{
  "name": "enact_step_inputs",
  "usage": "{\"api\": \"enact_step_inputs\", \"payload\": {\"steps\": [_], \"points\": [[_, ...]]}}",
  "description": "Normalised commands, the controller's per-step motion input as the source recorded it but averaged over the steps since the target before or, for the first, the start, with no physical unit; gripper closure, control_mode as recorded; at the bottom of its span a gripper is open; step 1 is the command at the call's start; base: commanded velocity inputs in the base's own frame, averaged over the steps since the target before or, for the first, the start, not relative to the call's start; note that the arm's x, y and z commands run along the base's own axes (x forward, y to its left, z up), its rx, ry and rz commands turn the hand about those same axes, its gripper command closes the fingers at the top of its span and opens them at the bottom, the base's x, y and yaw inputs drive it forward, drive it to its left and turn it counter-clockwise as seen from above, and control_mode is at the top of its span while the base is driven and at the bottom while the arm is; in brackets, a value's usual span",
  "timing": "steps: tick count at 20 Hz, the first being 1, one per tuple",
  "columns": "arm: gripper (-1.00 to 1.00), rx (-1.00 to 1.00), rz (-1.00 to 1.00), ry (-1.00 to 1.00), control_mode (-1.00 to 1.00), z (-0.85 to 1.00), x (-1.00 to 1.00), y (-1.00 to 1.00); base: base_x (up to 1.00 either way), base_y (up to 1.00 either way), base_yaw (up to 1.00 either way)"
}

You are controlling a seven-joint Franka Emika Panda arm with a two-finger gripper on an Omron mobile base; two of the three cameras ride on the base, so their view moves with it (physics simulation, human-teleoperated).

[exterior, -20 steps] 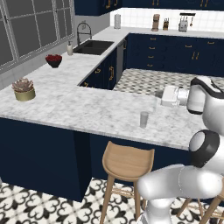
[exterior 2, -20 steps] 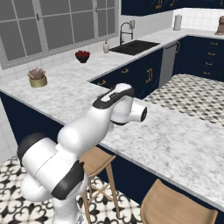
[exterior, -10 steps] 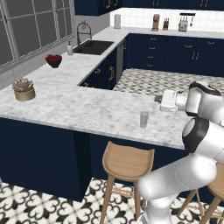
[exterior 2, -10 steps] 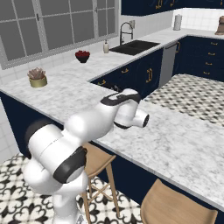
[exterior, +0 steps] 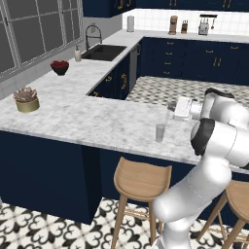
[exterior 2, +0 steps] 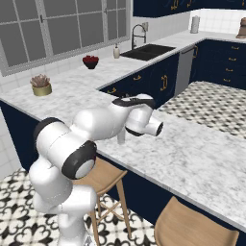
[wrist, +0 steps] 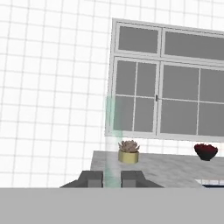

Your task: Take a straw from the drawer in front and place it inside the glass cup on the dining counter.

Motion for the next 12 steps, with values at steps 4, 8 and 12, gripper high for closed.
{"api": "enact_step_inputs", "payload": {"steps": [4, 8, 12], "points": [[1.00, 0.00, 0.03, -0.03, -1.00, -0.26, 0.13, 0.00, 0.00, 0.00, 0.00], [1.00, 0.00, 0.05, -0.04, -1.00, -0.28, 0.02, 0.00, 0.00, 0.00, 0.00], [1.00, 0.00, 0.04, -0.02, -1.00, -0.07, 0.17, 0.00, 0.00, 0.00, 0.00]]}}
